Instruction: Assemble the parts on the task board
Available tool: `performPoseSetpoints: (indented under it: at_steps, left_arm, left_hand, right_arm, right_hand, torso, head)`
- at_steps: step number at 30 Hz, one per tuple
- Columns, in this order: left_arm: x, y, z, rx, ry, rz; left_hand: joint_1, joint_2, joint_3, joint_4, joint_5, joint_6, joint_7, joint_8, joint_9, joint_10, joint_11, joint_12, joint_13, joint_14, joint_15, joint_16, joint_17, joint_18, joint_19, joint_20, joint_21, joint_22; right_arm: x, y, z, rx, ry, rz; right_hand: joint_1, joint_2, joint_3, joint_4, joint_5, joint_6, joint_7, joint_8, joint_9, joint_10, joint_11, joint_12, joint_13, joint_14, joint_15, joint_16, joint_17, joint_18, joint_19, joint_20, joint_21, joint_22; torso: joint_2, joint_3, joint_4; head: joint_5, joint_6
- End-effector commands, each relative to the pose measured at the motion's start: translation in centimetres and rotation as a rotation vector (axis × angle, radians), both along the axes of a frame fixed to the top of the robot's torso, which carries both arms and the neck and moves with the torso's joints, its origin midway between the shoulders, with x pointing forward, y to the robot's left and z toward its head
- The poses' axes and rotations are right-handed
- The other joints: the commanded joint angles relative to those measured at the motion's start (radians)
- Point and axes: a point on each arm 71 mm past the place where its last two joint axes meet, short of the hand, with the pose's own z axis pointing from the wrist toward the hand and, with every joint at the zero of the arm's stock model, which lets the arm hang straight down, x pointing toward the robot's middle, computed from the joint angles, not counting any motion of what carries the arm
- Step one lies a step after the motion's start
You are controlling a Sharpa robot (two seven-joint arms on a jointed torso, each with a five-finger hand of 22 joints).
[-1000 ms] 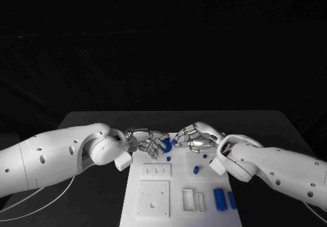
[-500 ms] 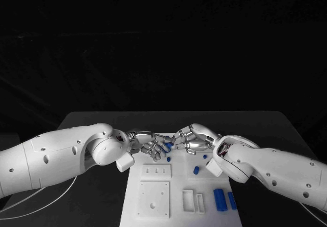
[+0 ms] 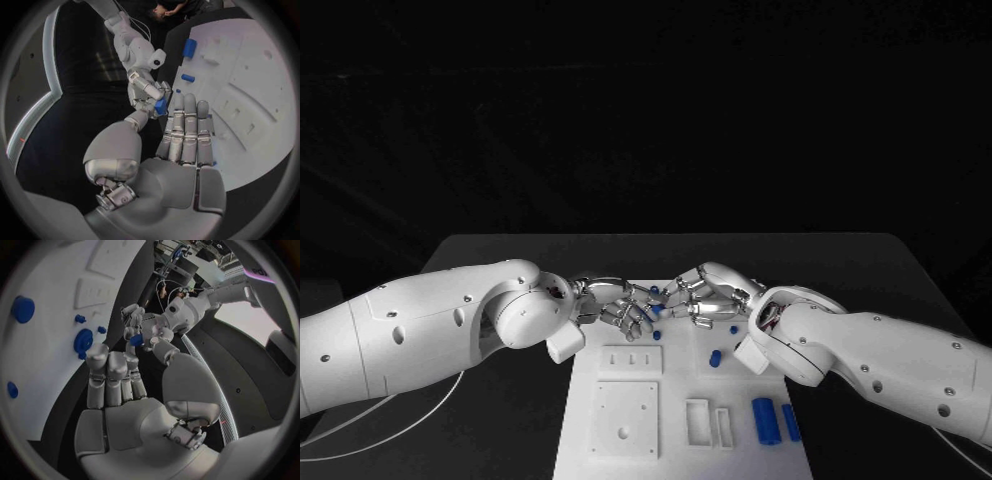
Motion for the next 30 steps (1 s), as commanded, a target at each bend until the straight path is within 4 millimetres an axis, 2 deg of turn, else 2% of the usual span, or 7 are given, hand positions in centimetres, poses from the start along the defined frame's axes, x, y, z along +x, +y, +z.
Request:
performPoseSetpoints:
  at_steps: [1, 5, 10, 19, 27, 29, 30]
  left_arm:
    - [-0.21, -0.4, 0.08, -0.006, 0.0, -0.03]
    - [-0.17, -0.42, 0.08, -0.006, -0.002, -0.027]
    - [-0.11, -0.36, 0.08, -0.005, -0.003, -0.023]
    - [-0.18, -0.64, 0.06, -0.004, 0.0, -0.035]
    - [-0.08, -0.56, 0.15, -0.001, -0.021, -0.019]
    - [-0.01, -0.47, 0.14, 0.003, -0.023, -0.003]
    - [0.03, -0.45, 0.12, 0.008, -0.024, 0.002]
  left_hand:
    - [-0.001, 0.013, 0.008, -0.033, 0.042, 0.014, -0.002, -0.007, 0.004, 0.013, -0.002, -0.007, 0.004, 0.004, -0.001, 0.009, 0.0, 0.009, -0.001, 0.0, 0.006, 0.014]
    - [0.007, 0.023, 0.026, -0.078, 0.059, 0.031, -0.009, -0.005, 0.009, 0.029, -0.008, -0.006, 0.011, 0.011, -0.005, 0.018, 0.002, 0.007, 0.004, -0.004, 0.013, 0.014]
    - [0.015, 0.033, 0.038, -0.099, 0.06, 0.04, -0.011, -0.005, 0.013, 0.037, -0.011, -0.006, 0.015, 0.011, -0.006, 0.021, 0.002, 0.006, 0.005, -0.005, 0.016, 0.014]
    - [0.061, 0.058, 0.072, -0.164, 0.072, 0.054, -0.016, -0.006, 0.02, 0.051, -0.016, -0.008, 0.023, 0.01, -0.007, 0.027, 0.002, 0.003, 0.006, -0.006, 0.024, 0.014]
    - [0.101, 0.07, 0.086, -0.167, 0.088, 0.074, -0.024, 0.003, 0.033, 0.071, -0.023, -0.002, 0.032, 0.016, -0.009, 0.034, 0.003, 0.002, 0.009, -0.007, 0.032, 0.014]
    - [0.102, 0.068, 0.086, -0.166, 0.11, 0.083, -0.028, 0.007, 0.039, 0.081, -0.028, 0.001, 0.037, 0.023, -0.012, 0.04, 0.005, 0.002, 0.014, -0.009, 0.036, 0.014]
    - [0.098, 0.067, 0.085, -0.165, 0.134, 0.09, -0.03, 0.01, 0.044, 0.089, -0.031, 0.003, 0.04, 0.028, -0.015, 0.047, 0.009, 0.001, 0.016, -0.011, 0.038, 0.014]
  right_arm:
    - [-0.1, 0.21, -0.05, -0.01, 0.002, 0.021]
    - [-0.15, 0.3, -0.1, -0.012, 0.003, 0.026]
    - [-0.24, 0.38, -0.19, -0.025, -0.003, 0.036]
    - [-0.24, 0.61, -0.33, -0.032, -0.007, 0.042]
    - [-0.19, 0.46, -0.36, -0.03, -0.013, 0.034]
    - [-0.17, 0.28, -0.31, -0.026, -0.019, 0.027]
    - [-0.13, 0.07, -0.27, -0.021, -0.022, 0.019]
  right_hand:
    - [0.002, 0.009, -0.001, -0.006, -0.003, 0.0, 0.007, -0.006, 0.002, -0.01, 0.0, -0.002, 0.001, -0.003, -0.001, -0.004, 0.002, 0.077, -0.004, -0.002, 0.002, 0.018]
    - [0.002, 0.009, -0.002, -0.006, -0.003, 0.0, 0.007, -0.006, 0.002, -0.01, 0.0, -0.002, 0.001, -0.003, -0.001, -0.004, 0.002, 0.077, -0.004, -0.002, 0.002, 0.018]
    - [0.002, 0.009, -0.002, -0.007, -0.003, 0.0, 0.007, -0.006, 0.002, -0.01, 0.0, -0.002, 0.001, -0.003, -0.001, -0.004, 0.002, 0.077, -0.004, -0.002, 0.002, 0.018]
    - [0.001, 0.009, -0.003, -0.008, -0.004, 0.0, 0.008, -0.006, 0.002, -0.011, 0.0, -0.002, 0.001, -0.003, -0.001, -0.004, 0.002, 0.077, -0.004, -0.002, 0.002, 0.018]
    - [-0.003, 0.008, -0.007, -0.009, -0.002, -0.004, 0.009, -0.009, 0.001, -0.012, 0.001, -0.002, 0.001, -0.004, 0.0, -0.005, 0.002, 0.077, -0.006, -0.001, 0.002, 0.018]
    - [-0.008, 0.005, -0.013, -0.012, 0.007, -0.023, 0.014, -0.02, -0.004, -0.015, 0.006, -0.003, 0.002, -0.005, 0.004, -0.006, 0.001, 0.077, -0.007, -0.001, 0.001, 0.018]
    - [-0.011, 0.004, -0.016, -0.013, 0.011, -0.031, 0.017, -0.026, -0.006, -0.017, 0.008, -0.003, 0.002, -0.006, 0.006, -0.007, 0.001, 0.077, -0.009, -0.001, 0.001, 0.017]
  torso:
    - [0.0, 0.0003, -0.0002]
    - [0.0, 0.0004, 0.0]
    - [0.0, 0.0006, -0.0005]
    - [0.0, 0.001, 0.0007]
    - [0.0, 0.0007, -0.0003]
    - [0.0, 0.0007, 0.0002]
    - [0.0, 0.0007, 0.0004]
  head:
    - [0.0, -0.001]
    - [0.0, -0.001]
    - [-0.001, -0.002]
    - [-0.002, -0.004]
    - [0.0, -0.006]
    - [0.0, -0.006]
    - [-0.001, -0.005]
